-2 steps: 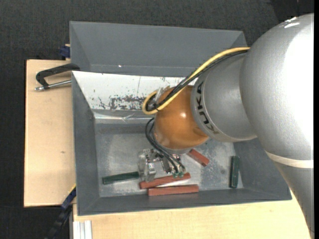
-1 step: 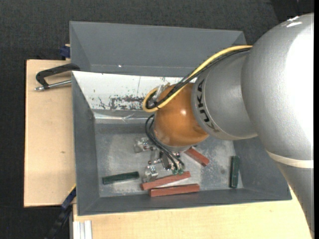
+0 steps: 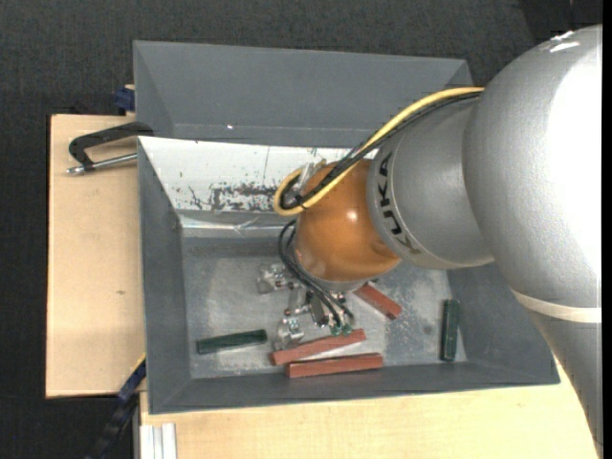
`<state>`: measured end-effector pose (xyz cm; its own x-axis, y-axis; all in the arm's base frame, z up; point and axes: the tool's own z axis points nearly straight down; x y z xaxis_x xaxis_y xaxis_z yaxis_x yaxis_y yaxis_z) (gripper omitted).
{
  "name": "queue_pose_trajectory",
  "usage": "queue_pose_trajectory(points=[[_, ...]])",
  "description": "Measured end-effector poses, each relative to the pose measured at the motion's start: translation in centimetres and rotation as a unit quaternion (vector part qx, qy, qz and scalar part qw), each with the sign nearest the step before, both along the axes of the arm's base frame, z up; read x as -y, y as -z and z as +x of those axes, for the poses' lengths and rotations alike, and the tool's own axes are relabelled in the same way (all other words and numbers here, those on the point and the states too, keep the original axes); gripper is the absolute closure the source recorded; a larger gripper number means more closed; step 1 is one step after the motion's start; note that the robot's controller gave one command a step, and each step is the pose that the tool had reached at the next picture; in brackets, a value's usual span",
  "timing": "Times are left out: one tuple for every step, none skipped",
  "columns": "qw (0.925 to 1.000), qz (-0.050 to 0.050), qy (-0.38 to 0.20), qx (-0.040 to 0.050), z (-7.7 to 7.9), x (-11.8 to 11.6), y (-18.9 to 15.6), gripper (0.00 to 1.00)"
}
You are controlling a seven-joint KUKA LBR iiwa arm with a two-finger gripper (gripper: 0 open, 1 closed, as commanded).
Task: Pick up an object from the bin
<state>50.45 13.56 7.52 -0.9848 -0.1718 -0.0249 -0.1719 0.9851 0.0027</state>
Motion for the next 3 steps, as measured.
queue_pose_trajectory(points=[[0.9969,-0.001,0.079,-0.0103,-0.3,-5.0,0.5,1.0],[0.9969,-0.001,0.079,-0.0103,-0.3,-5.0,0.5,1.0],[0.9981,-0.001,0.062,-0.0094,0.3,-6.5,-15.1,1.0]])
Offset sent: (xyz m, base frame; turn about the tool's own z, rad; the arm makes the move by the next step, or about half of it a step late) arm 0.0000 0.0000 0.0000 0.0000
